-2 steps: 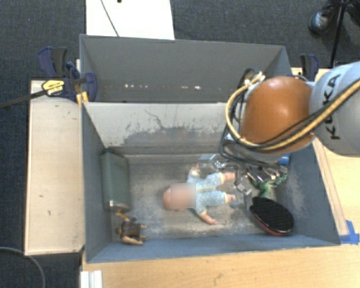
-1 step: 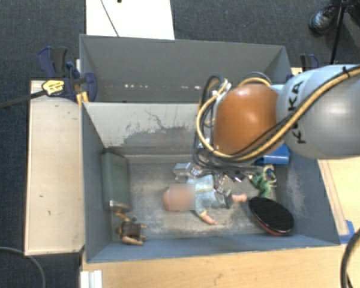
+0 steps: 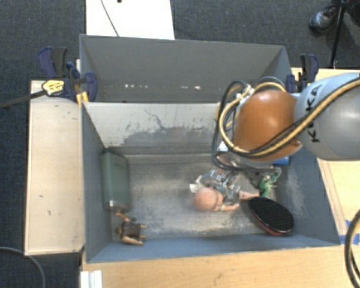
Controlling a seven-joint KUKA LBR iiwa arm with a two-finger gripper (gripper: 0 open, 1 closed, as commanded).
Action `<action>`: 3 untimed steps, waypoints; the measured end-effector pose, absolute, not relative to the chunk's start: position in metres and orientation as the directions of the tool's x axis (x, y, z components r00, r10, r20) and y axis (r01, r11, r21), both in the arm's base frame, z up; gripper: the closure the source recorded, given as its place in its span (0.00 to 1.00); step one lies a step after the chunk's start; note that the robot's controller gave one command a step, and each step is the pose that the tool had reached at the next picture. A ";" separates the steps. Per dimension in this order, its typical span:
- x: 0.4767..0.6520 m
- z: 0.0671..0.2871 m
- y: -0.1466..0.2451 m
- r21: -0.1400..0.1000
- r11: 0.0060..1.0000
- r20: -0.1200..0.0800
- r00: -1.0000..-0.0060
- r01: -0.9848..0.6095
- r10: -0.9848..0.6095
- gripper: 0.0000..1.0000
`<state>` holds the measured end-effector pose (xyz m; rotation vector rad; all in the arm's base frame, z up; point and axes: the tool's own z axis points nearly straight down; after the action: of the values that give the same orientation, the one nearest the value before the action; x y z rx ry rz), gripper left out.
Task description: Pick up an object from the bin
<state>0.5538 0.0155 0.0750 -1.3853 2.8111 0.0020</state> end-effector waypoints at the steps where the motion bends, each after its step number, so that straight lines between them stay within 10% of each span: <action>1: 0.554 0.075 0.016 -0.002 0.609 -0.007 -0.609 -0.793 -0.793 1.00; 3: 0.552 0.086 0.016 0.004 0.610 -0.003 -0.610 -0.792 -0.792 1.00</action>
Offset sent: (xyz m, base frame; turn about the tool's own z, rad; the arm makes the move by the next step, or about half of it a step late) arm -0.0001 -0.0002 0.0127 0.0000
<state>0.5518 0.0165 0.0858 -1.3865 2.8179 0.0079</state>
